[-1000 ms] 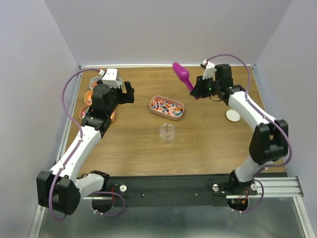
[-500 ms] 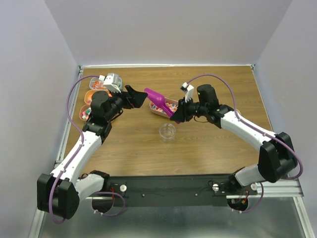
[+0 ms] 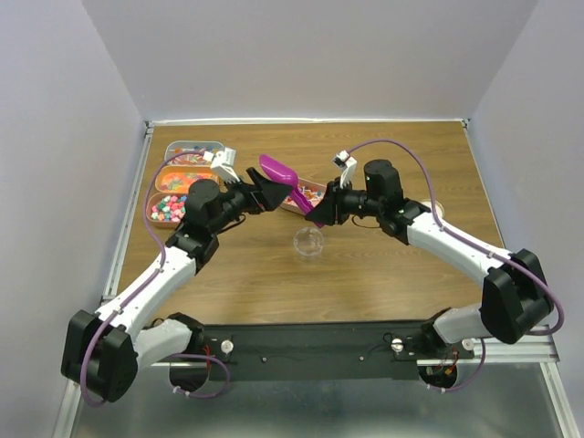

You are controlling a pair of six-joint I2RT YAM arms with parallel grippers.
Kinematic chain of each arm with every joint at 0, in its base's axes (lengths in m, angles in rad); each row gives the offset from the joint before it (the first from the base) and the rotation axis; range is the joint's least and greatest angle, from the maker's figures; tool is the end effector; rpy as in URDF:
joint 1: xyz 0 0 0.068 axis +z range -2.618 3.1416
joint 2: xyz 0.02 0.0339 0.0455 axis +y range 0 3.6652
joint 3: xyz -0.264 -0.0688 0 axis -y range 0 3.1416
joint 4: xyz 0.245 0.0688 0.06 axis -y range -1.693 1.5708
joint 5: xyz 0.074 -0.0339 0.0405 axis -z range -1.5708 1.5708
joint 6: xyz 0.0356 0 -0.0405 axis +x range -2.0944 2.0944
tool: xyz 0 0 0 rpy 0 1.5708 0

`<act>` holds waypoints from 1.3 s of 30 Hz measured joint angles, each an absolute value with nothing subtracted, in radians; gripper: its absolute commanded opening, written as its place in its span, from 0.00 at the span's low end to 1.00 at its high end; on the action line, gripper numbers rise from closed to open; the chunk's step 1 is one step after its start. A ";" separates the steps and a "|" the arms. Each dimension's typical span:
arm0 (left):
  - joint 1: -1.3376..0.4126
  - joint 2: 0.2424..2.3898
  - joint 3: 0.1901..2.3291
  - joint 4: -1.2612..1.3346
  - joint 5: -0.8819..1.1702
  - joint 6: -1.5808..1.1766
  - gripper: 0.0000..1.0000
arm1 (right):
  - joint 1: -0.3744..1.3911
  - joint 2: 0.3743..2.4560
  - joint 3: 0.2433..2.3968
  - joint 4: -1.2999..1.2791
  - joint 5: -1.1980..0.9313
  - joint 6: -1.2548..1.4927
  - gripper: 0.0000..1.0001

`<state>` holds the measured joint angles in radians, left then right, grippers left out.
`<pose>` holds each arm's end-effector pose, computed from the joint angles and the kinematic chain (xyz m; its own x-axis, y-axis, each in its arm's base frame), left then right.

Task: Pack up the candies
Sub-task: Pick up the spatula from the center of the board.

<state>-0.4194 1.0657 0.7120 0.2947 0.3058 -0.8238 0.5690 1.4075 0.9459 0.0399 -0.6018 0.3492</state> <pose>0.2245 -0.1118 0.3096 -0.5229 -0.5329 -0.6652 0.4108 0.5262 -0.7445 0.2566 0.1880 0.2763 -0.6249 -0.0648 -0.7780 -0.7082 0.4665 0.5299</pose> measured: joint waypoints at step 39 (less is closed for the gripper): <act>-0.593 1.171 0.695 0.402 0.124 -0.928 0.00 | 0.601 1.400 0.902 0.173 -0.671 0.500 0.48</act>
